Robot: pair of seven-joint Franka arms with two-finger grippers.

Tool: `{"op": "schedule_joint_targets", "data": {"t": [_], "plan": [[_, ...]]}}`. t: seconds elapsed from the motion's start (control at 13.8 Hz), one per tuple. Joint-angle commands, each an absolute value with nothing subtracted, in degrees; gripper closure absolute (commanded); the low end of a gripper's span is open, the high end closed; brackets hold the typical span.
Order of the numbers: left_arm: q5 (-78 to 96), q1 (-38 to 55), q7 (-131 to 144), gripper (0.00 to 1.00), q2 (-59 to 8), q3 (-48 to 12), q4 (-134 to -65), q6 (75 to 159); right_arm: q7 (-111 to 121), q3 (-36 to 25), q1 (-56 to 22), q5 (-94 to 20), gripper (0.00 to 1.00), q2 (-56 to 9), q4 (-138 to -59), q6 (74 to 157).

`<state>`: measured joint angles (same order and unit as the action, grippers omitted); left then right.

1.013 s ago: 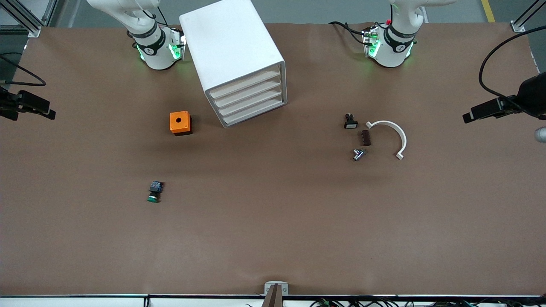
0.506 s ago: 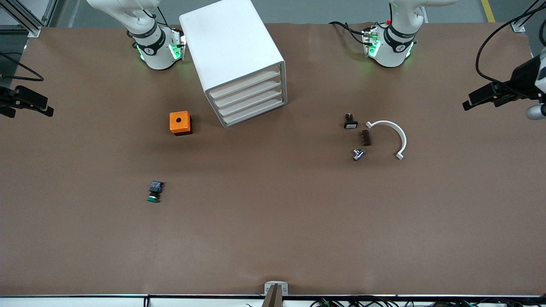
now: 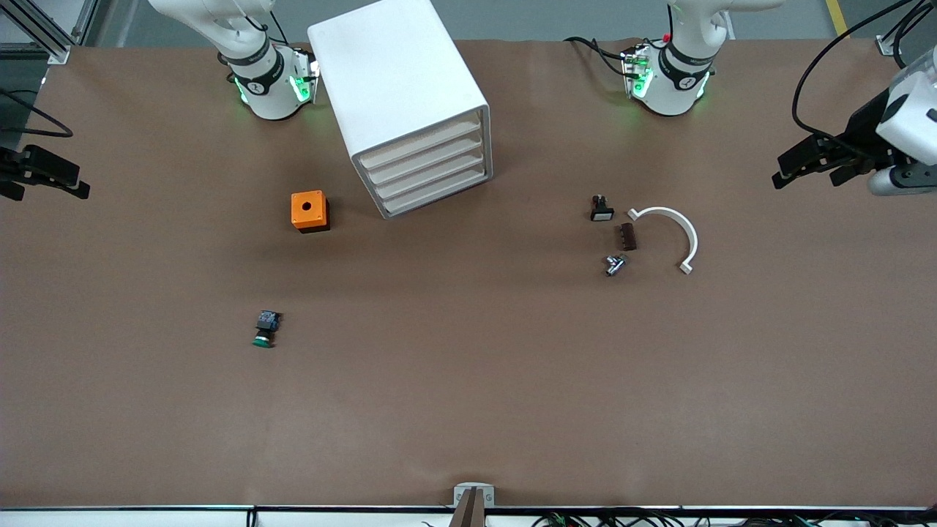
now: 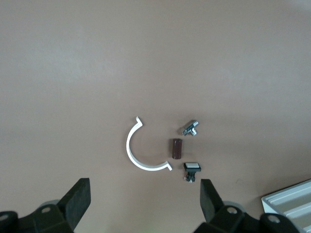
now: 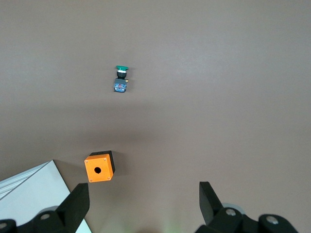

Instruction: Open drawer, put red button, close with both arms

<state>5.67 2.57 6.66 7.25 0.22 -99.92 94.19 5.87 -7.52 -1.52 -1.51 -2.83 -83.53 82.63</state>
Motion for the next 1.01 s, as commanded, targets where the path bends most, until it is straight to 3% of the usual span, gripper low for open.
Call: {"op": "schedule_joint_targets", "data": {"t": [0.0,0.43,0.94], "plan": [[4.39,2.11,7.03,0.01,7.56,-0.35,-97.56,93.87,6.42,-7.73,-0.88,-2.02,0.0,-1.58,-84.2,82.71],[4.13,2.46,6.77,0.01,1.15,-0.26,-88.69,93.78,8.52,-7.47,0.79,-1.76,0.0,-1.49,-84.2,83.23],[2.11,2.81,7.03,0.0,0.97,-0.53,-88.68,93.69,10.19,-7.21,0.53,-0.88,0.0,-1.14,-84.29,84.55]]}}
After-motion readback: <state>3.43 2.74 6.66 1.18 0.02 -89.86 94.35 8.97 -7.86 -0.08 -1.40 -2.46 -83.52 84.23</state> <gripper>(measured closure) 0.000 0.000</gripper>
